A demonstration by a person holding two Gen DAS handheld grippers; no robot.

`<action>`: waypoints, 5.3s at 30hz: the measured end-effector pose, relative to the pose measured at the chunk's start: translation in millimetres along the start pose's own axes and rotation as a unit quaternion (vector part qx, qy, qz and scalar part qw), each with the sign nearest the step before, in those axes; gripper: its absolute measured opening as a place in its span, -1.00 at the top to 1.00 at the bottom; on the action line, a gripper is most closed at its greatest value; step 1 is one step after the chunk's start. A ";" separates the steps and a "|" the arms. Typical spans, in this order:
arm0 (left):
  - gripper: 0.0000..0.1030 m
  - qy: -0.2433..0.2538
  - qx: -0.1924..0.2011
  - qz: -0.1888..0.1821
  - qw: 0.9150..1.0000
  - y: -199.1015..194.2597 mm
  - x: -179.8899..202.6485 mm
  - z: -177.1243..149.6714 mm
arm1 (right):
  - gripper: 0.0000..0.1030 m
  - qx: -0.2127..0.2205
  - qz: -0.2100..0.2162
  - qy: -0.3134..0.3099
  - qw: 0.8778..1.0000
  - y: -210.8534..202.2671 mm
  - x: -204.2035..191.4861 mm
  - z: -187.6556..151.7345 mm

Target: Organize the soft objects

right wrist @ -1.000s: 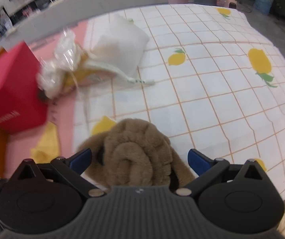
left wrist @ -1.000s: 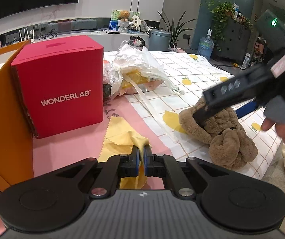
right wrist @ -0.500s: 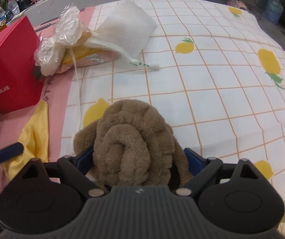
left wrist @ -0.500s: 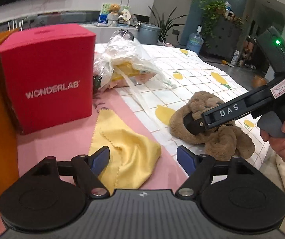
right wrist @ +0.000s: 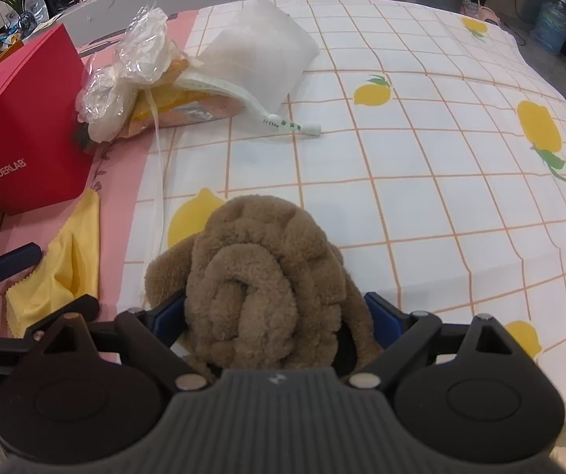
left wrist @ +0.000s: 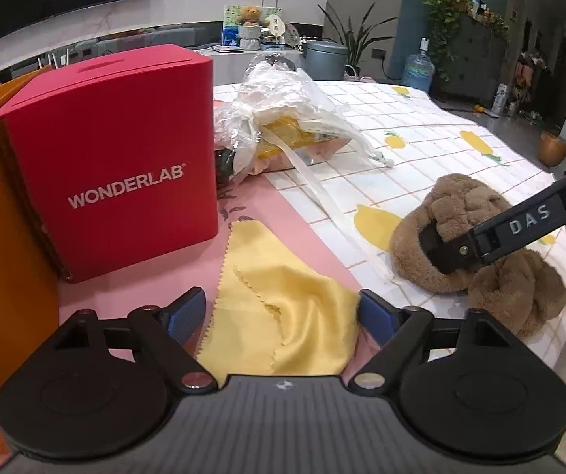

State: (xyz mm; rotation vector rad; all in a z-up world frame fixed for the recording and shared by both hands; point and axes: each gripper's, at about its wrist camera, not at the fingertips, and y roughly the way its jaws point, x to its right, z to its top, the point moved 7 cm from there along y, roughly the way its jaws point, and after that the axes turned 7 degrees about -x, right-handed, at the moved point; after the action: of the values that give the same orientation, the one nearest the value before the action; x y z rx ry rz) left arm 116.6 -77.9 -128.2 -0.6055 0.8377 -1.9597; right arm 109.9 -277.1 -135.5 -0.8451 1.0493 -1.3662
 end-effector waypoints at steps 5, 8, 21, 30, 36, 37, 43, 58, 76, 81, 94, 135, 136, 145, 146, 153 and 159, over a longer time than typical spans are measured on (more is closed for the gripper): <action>0.80 -0.033 0.013 0.019 0.999 -6.2 -8.7 1.0 | -0.52 0.004 0.000 -0.007 1.000 -3.4 -4.3 -0.7; 0.90 -0.058 0.011 0.008 0.998 -7.3 -17.6 1.0 | -0.40 0.003 0.003 -0.009 1.000 -5.2 -7.0 -1.5; 0.92 -0.050 0.038 0.001 0.998 -37.3 -8.1 11.8 | -0.10 -0.001 0.028 -0.004 1.000 -12.1 -10.1 -2.2; 0.92 -0.042 0.040 -0.007 0.998 -50.6 11.7 33.8 | -0.06 0.022 0.056 -0.002 0.998 -43.8 -13.6 -2.2; 0.92 -0.043 0.061 -0.009 0.997 -69.4 17.9 55.2 | -0.06 0.056 0.055 0.006 0.997 -75.5 -16.9 -1.3; 0.92 -0.041 0.069 -0.013 0.997 -76.1 18.1 59.2 | -0.06 0.063 0.055 0.007 0.996 -82.1 -18.0 -1.1; 0.92 -0.050 0.107 -0.015 0.993 -116.9 4.1 88.5 | -0.06 0.114 0.041 0.006 0.993 -128.7 -38.5 12.9; 0.92 -0.098 0.170 0.065 0.978 -218.8 -134.3 126.1 | -0.07 0.216 0.134 -0.083 0.964 -211.0 -217.7 99.9; 0.92 -0.116 -0.025 0.135 0.984 -95.4 -275.2 98.8 | -0.06 0.087 0.103 -0.193 0.972 -28.7 -365.9 210.3; 0.92 -0.117 -0.039 0.147 0.981 -78.4 -277.4 95.5 | -0.06 0.087 0.089 -0.223 0.967 -20.6 -375.3 204.0; -0.18 -0.119 -0.045 0.188 0.974 -79.6 -289.3 84.9 | -0.06 0.079 0.086 -0.253 0.960 -7.1 -369.6 195.5; -0.34 -0.146 -0.001 0.145 0.979 -155.5 -301.1 80.5 | -0.78 0.071 -0.065 -0.428 0.899 22.3 -419.6 179.3; -0.34 -0.146 -0.001 0.146 0.978 -157.0 -300.2 80.6 | -0.78 0.075 -0.059 -0.428 0.898 16.6 -420.8 179.4; -0.34 -0.140 0.017 0.163 0.977 -198.3 -280.3 98.1 | -0.89 0.136 -0.032 -0.425 0.894 -65.5 -422.1 179.0; -0.34 -0.139 0.020 0.163 0.976 -203.6 -276.8 101.0 | -0.89 0.141 -0.035 -0.422 0.895 -75.8 -420.3 178.0; -0.34 -0.118 0.053 0.172 0.977 -241.9 -232.5 117.8 | -0.89 0.181 -0.042 -0.322 0.928 -160.6 -363.4 169.5; -0.34 -0.109 0.081 0.147 0.980 -251.1 -178.5 113.5 | -0.91 0.208 -0.045 -0.246 0.945 -226.1 -277.7 138.4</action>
State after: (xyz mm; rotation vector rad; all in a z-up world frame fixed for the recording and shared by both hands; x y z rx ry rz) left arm 144.8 135.3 119.9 -0.5548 0.5879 -1.6401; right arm 183.4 -30.0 149.0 -0.8577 0.3210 -1.2946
